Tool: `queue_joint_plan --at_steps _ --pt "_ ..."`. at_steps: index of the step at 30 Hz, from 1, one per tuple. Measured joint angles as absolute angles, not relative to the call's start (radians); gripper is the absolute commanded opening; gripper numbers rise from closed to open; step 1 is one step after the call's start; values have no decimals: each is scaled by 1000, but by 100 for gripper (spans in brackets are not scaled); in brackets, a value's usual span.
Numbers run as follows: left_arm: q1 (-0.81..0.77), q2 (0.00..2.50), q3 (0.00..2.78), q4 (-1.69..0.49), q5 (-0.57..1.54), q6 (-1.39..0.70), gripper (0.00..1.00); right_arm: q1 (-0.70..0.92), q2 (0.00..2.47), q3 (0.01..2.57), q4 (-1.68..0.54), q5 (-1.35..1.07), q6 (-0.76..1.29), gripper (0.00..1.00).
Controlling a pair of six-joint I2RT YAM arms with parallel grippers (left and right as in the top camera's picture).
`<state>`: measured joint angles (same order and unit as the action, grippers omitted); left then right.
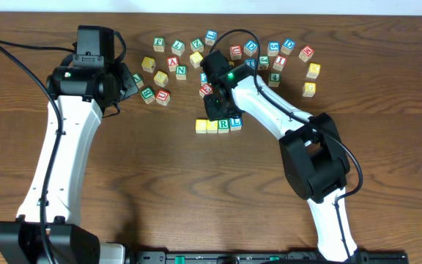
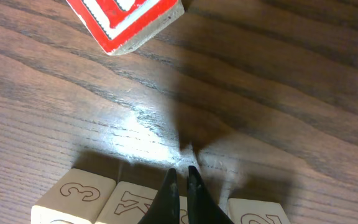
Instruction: Spell out CORL
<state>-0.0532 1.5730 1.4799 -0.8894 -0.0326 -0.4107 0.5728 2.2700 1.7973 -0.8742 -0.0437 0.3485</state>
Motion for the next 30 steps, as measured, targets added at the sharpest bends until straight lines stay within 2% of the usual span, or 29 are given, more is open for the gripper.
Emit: queue_joint_plan --at_steps 12,30 --pt "-53 1573 1480 -890 -33 -411 8 500 2270 1802 -943 -32 352 3" --pt "-53 1573 1480 -890 -33 -411 8 500 2270 1792 -949 -30 375 3"
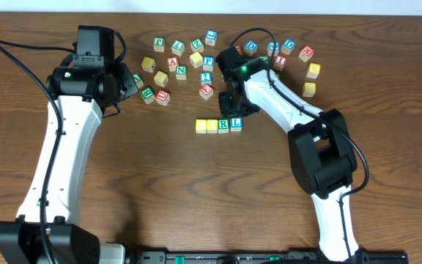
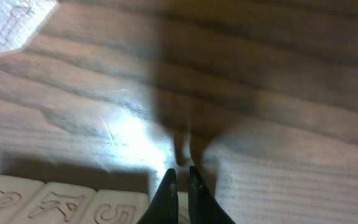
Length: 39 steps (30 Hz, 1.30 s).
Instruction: Spell out CORL
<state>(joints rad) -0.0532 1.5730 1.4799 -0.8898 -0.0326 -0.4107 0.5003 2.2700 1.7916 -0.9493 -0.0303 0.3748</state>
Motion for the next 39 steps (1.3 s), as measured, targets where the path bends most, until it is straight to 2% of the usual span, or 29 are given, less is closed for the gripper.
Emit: queue_joint_plan --at_steps 5,16,23,39 --pt "-53 1573 1480 -890 -33 -411 8 497 2270 1800 -934 -31 375 4" --pt "-53 1573 1480 -890 -33 -411 8 375 2250 1860 -1114 -32 383 5" --pt "-53 1573 1480 -890 -33 -411 8 397 2251 1779 -1085 -33 389 4" --pt "-53 1573 1480 -890 -33 -411 8 452 2251 1775 -1036 -34 391 5"
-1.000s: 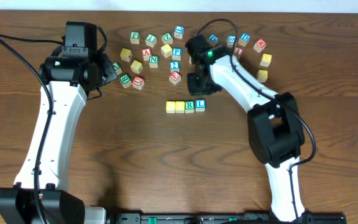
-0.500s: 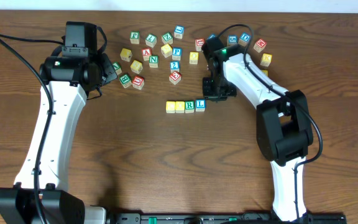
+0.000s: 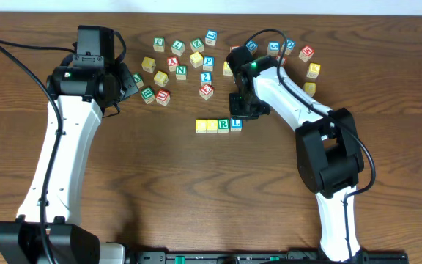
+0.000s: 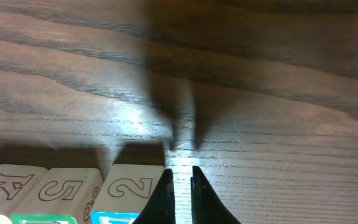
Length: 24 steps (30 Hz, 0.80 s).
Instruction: Spell out CORL
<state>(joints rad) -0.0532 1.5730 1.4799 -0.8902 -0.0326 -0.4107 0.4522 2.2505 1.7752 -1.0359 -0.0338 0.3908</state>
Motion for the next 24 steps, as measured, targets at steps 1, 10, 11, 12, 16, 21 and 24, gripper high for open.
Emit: queue_joint_plan --at_steps 1,10,11,12,16,21,24 --pt "-53 1573 1480 -890 -33 -411 8 453 2251 1775 -1036 -34 391 5" --pt "-53 1573 1480 -890 -33 -411 8 483 2250 1775 -1042 -33 398 5" --pt "-53 1573 1480 -890 -33 -411 8 484 2251 1775 -1051 -34 410 6" --pt "-53 1573 1480 -890 -33 -411 8 484 2250 1775 -1055 -34 414 7" --pt "-53 1573 1480 -891 -33 -411 8 484 2250 1775 -1056 -34 444 11" --pt "-53 1573 1480 -891 -33 -411 8 484 2250 1776 -1032 -30 452 13" --pt "-53 1573 1480 -890 -33 -411 8 482 2251 1802 -1065 -28 442 13"
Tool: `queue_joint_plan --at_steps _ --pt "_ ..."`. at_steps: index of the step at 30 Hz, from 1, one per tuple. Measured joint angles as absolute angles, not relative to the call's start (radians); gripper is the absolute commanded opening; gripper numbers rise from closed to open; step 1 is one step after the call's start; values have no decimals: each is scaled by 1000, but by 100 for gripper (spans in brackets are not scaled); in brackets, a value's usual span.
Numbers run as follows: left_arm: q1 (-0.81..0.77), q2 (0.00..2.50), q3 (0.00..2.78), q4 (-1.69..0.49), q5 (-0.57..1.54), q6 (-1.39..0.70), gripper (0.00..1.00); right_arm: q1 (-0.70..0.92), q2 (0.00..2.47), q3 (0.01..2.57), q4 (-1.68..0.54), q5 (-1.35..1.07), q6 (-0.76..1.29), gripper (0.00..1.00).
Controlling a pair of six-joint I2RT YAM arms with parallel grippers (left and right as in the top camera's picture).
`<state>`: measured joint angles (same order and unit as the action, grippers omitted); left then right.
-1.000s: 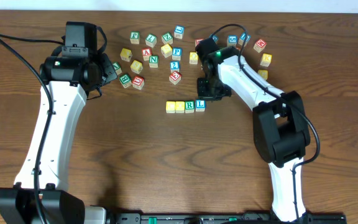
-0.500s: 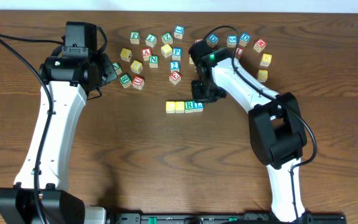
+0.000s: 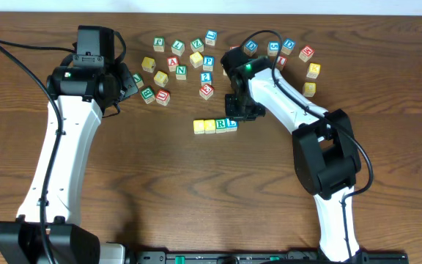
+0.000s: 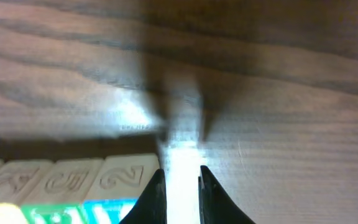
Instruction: Spell out CORL
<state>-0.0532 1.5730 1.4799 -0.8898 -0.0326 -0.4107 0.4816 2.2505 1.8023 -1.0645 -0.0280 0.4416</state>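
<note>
Four blocks stand in a row at mid-table: two yellow ones, a green R and a blue L. The letters on the yellow ones are too small to read. My right gripper is low at the row's right end, just behind the L block. In the right wrist view this gripper is narrowly open over bare wood. Its left finger is against the end block, whose side face shows a 2. My left gripper hangs by the loose blocks at the back left, its jaws hidden.
Several loose letter blocks are scattered across the back of the table, from the left gripper to the far right. A red block and a blue one lie just behind the row.
The row of four blocks sits slightly further left than before. My right gripper has moved left with it, and its fingers stand wider apart. The left arm has not moved.
My right gripper was first shut, low over the row near the R block. It then stood behind and to the right of the row, then at the L block's right end. Now the row has shifted a little left and the fingers have parted.
</note>
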Motion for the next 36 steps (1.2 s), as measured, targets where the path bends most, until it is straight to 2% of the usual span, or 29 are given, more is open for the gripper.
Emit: queue_joint_plan --at_steps 6,13,20,25,36 --pt "-53 1573 1480 -890 -33 -410 8 464 2249 1946 -1116 -26 425 15" --pt "-7 1573 1480 -878 -33 -388 8 497 2249 1978 -970 -133 413 18" --pt "127 1573 1480 -890 -100 -352 8 665 2257 1980 -839 -190 466 16" --pt "187 1573 1480 -906 -131 -339 8 728 2317 1981 -845 -183 486 14" --pt "189 1573 1480 -924 -134 -339 8 732 2368 1981 -876 -115 500 12"
